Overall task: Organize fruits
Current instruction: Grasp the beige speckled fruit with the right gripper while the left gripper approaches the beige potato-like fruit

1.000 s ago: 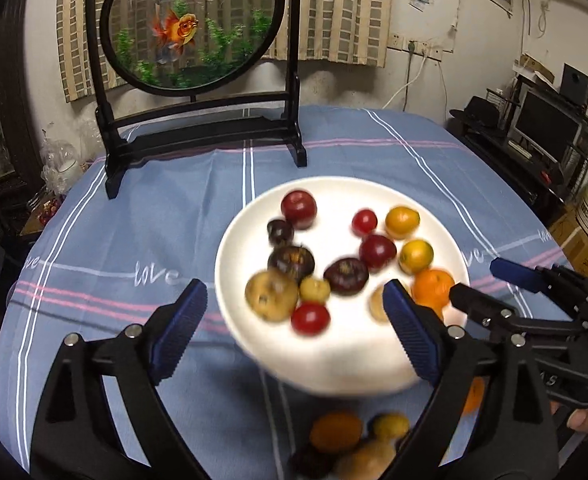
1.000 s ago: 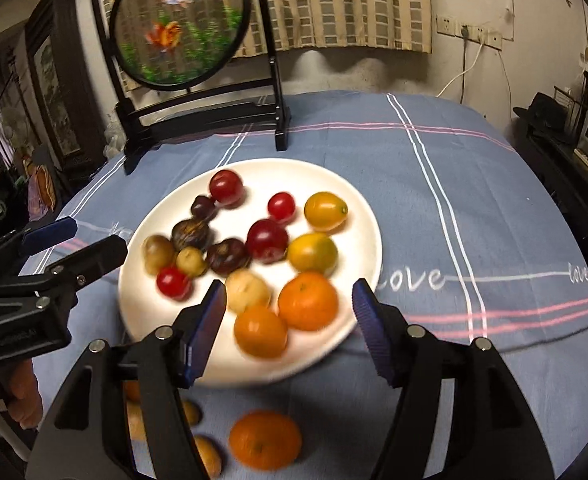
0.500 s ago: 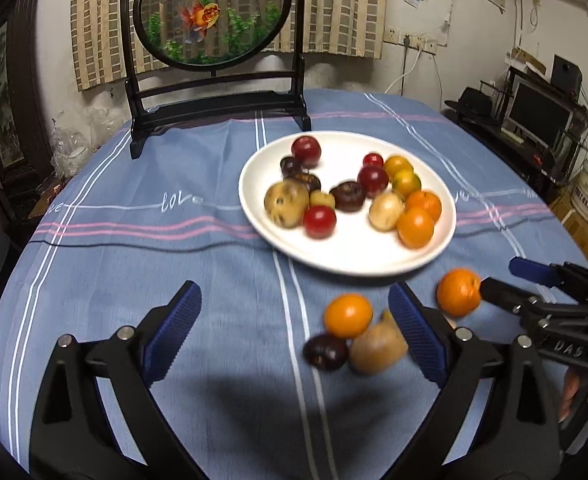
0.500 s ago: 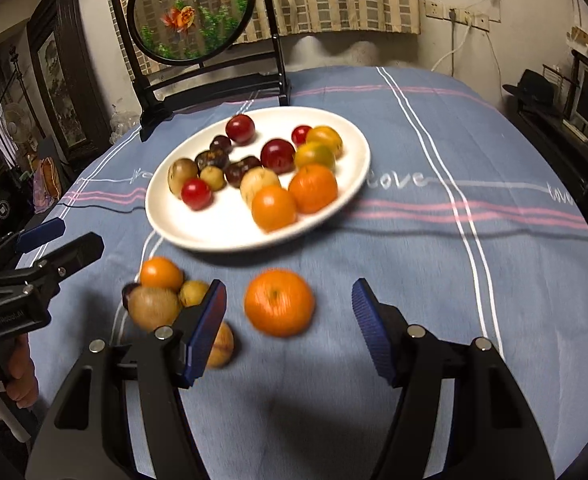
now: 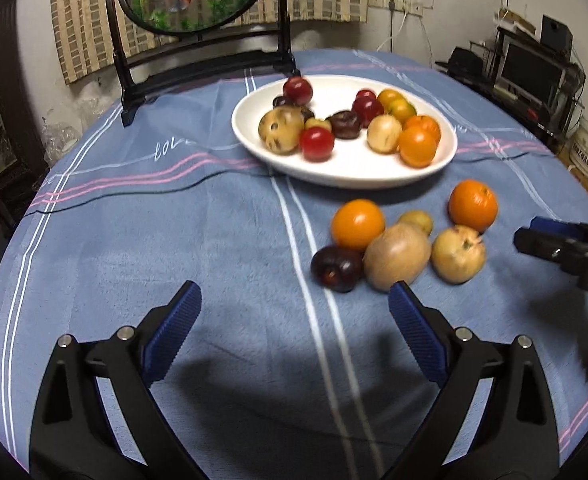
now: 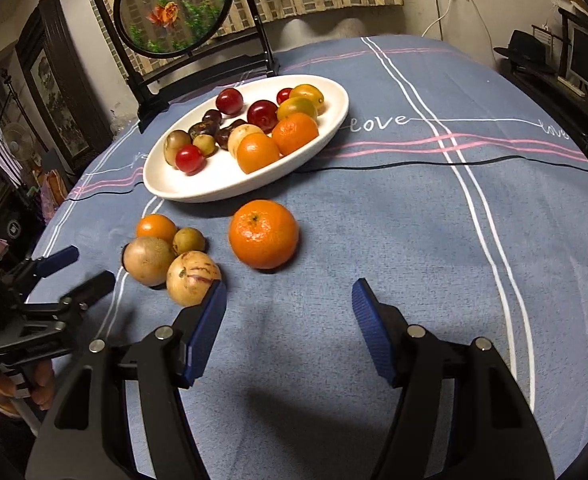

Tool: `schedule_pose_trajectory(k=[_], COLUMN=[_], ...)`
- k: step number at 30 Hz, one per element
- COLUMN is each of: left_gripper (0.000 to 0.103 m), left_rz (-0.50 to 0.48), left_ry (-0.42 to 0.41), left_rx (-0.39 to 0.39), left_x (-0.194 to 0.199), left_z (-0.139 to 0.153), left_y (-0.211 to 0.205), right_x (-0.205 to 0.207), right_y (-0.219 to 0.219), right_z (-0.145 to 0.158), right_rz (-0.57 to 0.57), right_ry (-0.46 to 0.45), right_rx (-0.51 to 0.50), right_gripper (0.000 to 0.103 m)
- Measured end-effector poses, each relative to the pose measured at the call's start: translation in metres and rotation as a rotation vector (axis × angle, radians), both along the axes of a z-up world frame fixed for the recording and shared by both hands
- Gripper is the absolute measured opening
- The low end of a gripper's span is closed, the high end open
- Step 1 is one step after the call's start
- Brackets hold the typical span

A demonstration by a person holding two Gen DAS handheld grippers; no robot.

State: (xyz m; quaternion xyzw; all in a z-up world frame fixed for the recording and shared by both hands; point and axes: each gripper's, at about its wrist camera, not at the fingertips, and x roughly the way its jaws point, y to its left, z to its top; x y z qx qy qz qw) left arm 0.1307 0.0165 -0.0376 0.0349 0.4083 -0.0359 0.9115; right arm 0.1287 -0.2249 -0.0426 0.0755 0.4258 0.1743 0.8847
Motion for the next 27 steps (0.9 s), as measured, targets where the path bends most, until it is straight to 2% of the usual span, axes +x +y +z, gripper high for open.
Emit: schedule_pose_trajectory(k=[7, 14, 22, 27], left_gripper=[0.096, 0.096, 0.096, 0.096], left_rz=[0.012, 0.0, 0.001, -0.006], left_ry=[0.046, 0.043, 0.062, 0.058], left_rx=[-0.015, -0.013, -0.029, -0.039], left_x=[0.004, 0.002, 0.001, -0.001], left_z=[-0.006, -0.006, -0.009, -0.008], left_y=[0.008, 0.004, 0.005, 0.004], right_x=[-0.003, -0.007, -0.013, -0.003], right_y=[0.004, 0.012, 0.052, 0.07], right_z=[-0.001, -0.001, -0.007, -0.012], right_rz=[0.026, 0.06, 0.198, 0.231], right_ry=[0.01, 0.011, 0.004, 0.012], right_rx=[0.009, -0.01, -0.134, -0.202], right_gripper=[0.066, 0.066, 0.066, 0.066])
